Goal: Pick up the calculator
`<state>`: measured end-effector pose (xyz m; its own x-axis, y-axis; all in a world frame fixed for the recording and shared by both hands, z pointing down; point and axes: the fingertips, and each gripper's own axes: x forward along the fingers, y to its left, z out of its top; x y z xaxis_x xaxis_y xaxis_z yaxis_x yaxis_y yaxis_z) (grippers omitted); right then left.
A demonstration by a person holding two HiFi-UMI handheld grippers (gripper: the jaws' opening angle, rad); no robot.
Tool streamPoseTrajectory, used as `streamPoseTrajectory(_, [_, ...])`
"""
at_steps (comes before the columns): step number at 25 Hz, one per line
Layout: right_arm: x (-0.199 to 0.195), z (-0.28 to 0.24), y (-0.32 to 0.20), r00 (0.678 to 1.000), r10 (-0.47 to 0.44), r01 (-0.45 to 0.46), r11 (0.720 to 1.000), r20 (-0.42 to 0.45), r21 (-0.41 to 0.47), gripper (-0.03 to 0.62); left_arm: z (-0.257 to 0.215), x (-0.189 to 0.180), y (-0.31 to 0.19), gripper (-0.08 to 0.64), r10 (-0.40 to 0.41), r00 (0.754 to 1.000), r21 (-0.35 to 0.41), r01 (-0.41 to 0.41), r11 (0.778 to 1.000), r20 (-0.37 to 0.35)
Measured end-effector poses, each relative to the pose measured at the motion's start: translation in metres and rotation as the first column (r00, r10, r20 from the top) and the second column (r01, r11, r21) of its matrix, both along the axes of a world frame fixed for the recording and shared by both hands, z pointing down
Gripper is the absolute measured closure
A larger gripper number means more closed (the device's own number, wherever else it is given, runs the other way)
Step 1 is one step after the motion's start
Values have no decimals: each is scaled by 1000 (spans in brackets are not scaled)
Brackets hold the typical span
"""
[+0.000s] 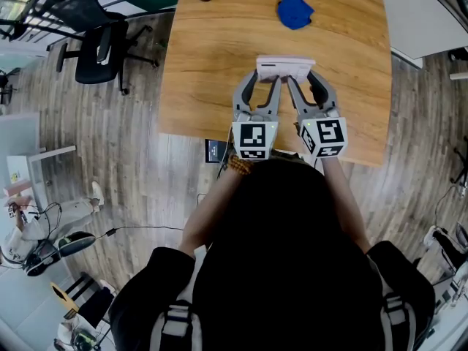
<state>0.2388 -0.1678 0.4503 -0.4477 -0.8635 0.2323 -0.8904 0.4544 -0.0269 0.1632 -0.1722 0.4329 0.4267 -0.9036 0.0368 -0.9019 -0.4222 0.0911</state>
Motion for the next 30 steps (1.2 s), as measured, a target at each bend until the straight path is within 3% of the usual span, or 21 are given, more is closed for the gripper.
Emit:
streamPoseTrajectory(14, [5, 5, -1, 999, 21, -20, 999, 30, -26, 415, 0, 4, 0, 356, 8, 1000, -17, -8, 1000, -6])
streamPoseTrajectory(30, [16, 22, 2, 997, 38, -32, 996, 70, -88, 426, 12, 15, 0, 356, 31, 999, -52, -29, 998, 41])
